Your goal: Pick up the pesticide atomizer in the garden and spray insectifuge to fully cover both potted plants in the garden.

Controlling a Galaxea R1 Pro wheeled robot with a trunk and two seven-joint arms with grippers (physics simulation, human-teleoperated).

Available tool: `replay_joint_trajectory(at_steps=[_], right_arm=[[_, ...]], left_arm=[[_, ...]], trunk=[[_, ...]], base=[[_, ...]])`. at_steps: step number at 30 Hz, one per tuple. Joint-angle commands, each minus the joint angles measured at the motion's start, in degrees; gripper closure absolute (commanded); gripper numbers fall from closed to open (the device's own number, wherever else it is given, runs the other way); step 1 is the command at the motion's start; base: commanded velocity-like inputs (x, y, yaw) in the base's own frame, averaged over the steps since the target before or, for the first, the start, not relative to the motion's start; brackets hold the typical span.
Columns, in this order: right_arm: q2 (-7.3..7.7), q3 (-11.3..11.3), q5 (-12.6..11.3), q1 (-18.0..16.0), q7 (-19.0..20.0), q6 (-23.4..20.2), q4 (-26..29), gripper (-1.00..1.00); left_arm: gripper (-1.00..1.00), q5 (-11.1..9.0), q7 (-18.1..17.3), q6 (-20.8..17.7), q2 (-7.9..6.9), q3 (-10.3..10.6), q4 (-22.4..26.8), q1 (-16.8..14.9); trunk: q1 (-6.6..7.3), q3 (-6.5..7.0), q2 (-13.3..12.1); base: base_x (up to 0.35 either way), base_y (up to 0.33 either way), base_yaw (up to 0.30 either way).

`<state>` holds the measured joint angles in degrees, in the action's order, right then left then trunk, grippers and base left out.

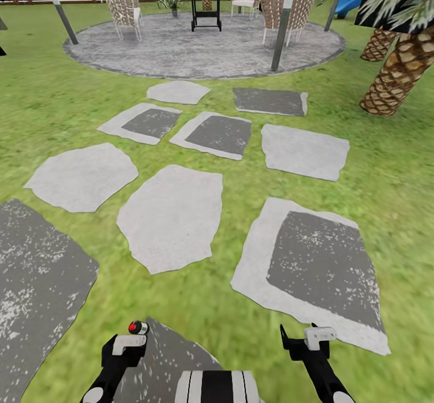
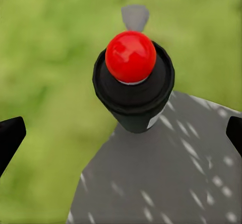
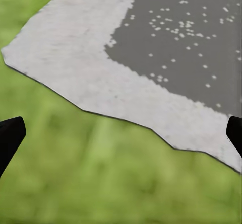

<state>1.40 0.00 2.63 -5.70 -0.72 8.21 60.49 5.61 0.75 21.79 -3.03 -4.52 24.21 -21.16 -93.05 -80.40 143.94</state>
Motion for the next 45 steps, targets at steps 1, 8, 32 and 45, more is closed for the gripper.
replay_joint_trajectory(at_steps=[1,8,32,45], right_arm=[[0.01,0.00,0.27,-0.02,-0.07,0.14,-0.02,-1.00],[0.01,0.06,0.26,-0.01,-0.07,0.20,-0.02,-1.00],[0.01,0.08,0.19,-0.01,-0.07,0.23,-0.20,-1.00],[0.01,0.08,0.19,-0.01,-0.07,0.23,-0.20,-1.00]], left_arm=[[-1.00,0.60,0.06,0.23,0.04,-0.30,-0.04,-0.03],[-1.00,0.63,0.05,0.33,0.02,0.02,0.03,-0.03],[-1.00,0.65,0.04,0.37,-0.05,0.09,-0.04,-0.03],[-1.00,0.78,0.04,0.33,0.05,-0.04,-0.04,-0.02]], trunk=[[0.01,-0.03,0.01],[0.01,-0.03,0.01],[-0.12,-1.62,0.08],[-0.12,-1.62,0.08]], base=[[0.067,0.000,0.000],[0.079,0.000,0.000],[0.001,0.000,0.000],[0.017,0.000,0.000]])
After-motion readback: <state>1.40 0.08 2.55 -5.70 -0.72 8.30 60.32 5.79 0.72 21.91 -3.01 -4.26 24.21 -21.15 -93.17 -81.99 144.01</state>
